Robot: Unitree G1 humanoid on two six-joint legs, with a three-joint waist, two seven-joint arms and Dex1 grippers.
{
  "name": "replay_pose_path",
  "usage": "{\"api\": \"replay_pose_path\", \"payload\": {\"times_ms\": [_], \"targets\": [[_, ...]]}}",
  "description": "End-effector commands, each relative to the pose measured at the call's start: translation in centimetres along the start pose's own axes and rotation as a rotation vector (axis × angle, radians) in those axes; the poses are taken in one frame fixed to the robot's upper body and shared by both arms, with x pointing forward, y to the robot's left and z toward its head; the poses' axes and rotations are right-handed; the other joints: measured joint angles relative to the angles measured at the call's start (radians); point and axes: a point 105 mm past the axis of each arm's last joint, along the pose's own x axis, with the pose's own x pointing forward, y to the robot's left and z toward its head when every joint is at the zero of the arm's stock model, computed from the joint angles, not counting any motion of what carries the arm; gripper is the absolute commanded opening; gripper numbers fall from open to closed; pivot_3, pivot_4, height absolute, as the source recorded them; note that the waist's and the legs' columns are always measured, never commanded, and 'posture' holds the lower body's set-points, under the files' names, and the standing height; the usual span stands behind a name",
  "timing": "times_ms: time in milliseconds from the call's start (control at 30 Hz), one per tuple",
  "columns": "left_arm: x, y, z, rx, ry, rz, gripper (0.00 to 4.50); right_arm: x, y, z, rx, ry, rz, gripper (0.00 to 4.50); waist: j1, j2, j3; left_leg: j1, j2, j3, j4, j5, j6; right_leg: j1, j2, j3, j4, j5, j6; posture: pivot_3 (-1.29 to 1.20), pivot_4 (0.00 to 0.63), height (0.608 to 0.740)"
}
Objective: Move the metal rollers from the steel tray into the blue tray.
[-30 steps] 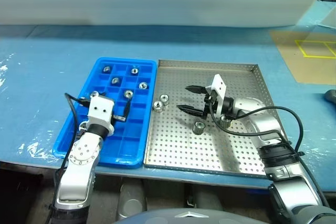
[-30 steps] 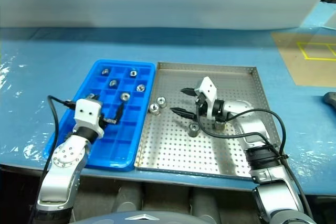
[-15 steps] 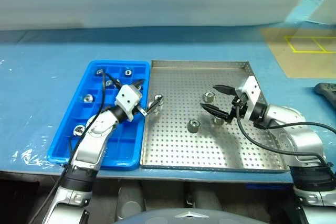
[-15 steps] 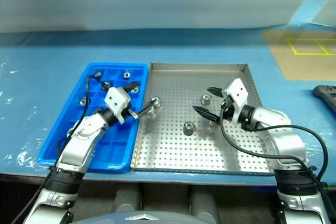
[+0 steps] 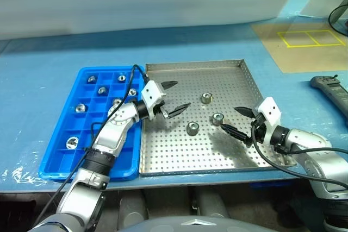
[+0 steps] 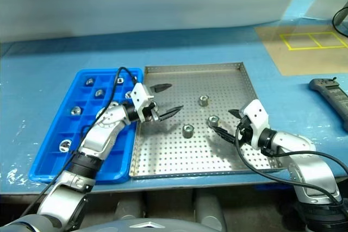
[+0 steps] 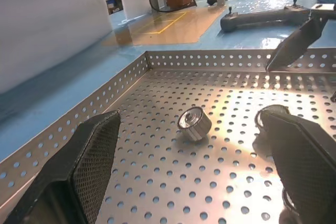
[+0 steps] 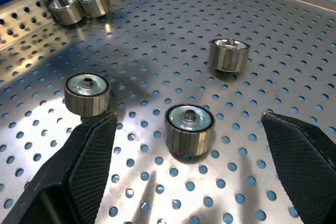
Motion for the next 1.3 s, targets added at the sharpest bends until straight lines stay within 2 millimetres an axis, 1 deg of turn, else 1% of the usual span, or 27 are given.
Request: {"api": "replay_pose_path", "payload": {"times_ms": [33, 167, 300, 533, 633, 1000, 1100, 1300], "targets": [[0.2, -0.5, 0.3, -0.006, -0.014, -0.073, 4.48, 0.1, 0.4, 1.2, -0.030, -0.043, -0.012, 4.50, -0.002, 0.000, 0.000, 0.000, 0.000, 0.000, 0.000, 0.000, 0.000, 0.000, 0.000, 0.000, 0.000, 0.000, 0.000, -0.27, 0.150, 0.740], [0.6, -2.7, -0.2, -0.025, 0.013, -0.229, 4.48, 0.1, 0.2, 1.1, -0.028, -0.041, -0.028, 4.50, -0.006, 0.000, 0.000, 0.000, 0.000, 0.001, 0.000, -0.001, 0.002, 0.000, 0.000, 0.000, -0.001, 0.000, 0.000, -0.28, 0.150, 0.740], [1.0, -3.8, -0.7, -0.030, 0.043, -0.322, 4.48, 0.1, 0.2, 1.1, -0.024, -0.042, -0.028, 4.50, -0.007, 0.000, 0.000, 0.000, -0.001, 0.002, 0.000, -0.002, 0.003, 0.000, 0.000, 0.000, -0.001, 0.000, 0.000, -0.28, 0.150, 0.740], [2.0, -4.4, -2.0, -0.016, 0.095, -0.386, 4.48, -0.1, 0.6, 1.1, -0.013, -0.050, -0.030, 4.50, -0.013, 0.000, 0.000, 0.002, 0.000, 0.004, 0.000, -0.003, 0.006, 0.002, 0.000, 0.002, -0.001, 0.000, 0.000, -0.30, 0.150, 0.740], [1.9, -5.2, -2.9, 0.012, 0.142, -0.454, 4.48, -0.3, 0.6, 1.1, -0.011, -0.051, -0.036, 4.50, -0.016, 0.000, 0.000, 0.002, 0.000, 0.004, 0.000, -0.003, 0.006, 0.002, 0.000, 0.002, -0.001, 0.000, 0.000, -0.30, 0.150, 0.740], [1.9, -5.5, -4.0, -0.020, 0.199, -0.496, 4.48, -0.7, 0.7, 1.3, -0.012, -0.062, -0.055, 4.50, -0.019, 0.000, 0.000, 0.002, 0.000, 0.007, 0.000, -0.004, 0.008, 0.002, 0.000, 0.003, -0.001, 0.000, 0.000, -0.33, 0.150, 0.740], [1.6, -6.0, -4.5, -0.064, 0.229, -0.522, 3.89, -0.7, 0.7, 1.3, -0.020, -0.061, -0.060, 4.50, -0.019, 0.000, 0.000, 0.002, 0.000, 0.007, 0.000, -0.004, 0.008, 0.002, 0.000, 0.003, -0.002, 0.000, 0.000, -0.33, 0.150, 0.740], [1.2, -7.1, -4.7, -0.121, 0.256, -0.597, 1.76, -0.7, 0.6, 1.5, -0.022, -0.072, -0.064, 4.50, -0.020, 0.000, 0.000, 0.004, 0.000, 0.008, 0.000, -0.005, 0.008, 0.002, 0.000, 0.005, -0.002, 0.000, 0.000, -0.33, 0.150, 0.740]]}}
